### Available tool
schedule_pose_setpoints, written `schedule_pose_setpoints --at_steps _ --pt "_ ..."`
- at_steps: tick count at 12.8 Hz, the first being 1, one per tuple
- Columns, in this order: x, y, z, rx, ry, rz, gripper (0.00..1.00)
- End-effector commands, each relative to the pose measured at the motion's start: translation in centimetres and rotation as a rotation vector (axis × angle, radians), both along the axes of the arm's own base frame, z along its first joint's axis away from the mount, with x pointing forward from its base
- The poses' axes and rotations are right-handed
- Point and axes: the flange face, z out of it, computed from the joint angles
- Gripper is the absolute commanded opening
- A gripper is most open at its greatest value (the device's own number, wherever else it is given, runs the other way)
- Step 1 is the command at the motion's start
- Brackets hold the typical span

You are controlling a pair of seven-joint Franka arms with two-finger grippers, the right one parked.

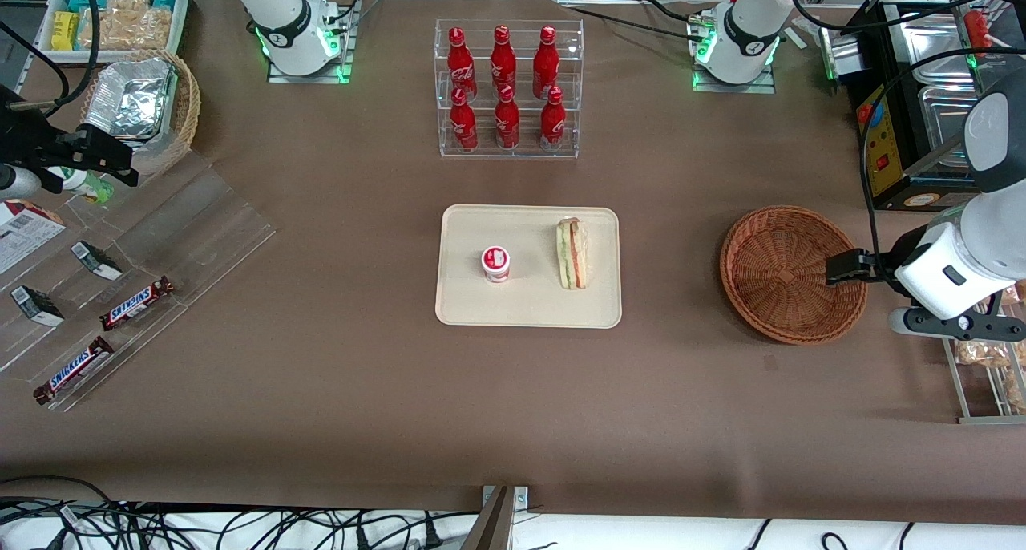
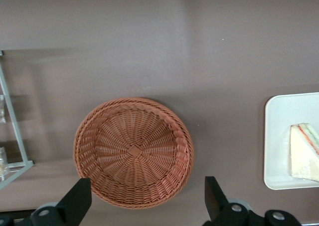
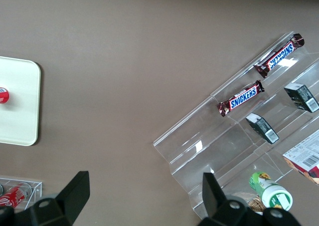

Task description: Place sandwich from basket to tray

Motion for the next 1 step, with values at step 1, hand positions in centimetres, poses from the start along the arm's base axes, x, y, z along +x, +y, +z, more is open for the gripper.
schedule_pose_setpoints --at_steps 1 --pt "-0.44 0.25 0.77 0.027 0.011 -0.021 1.0"
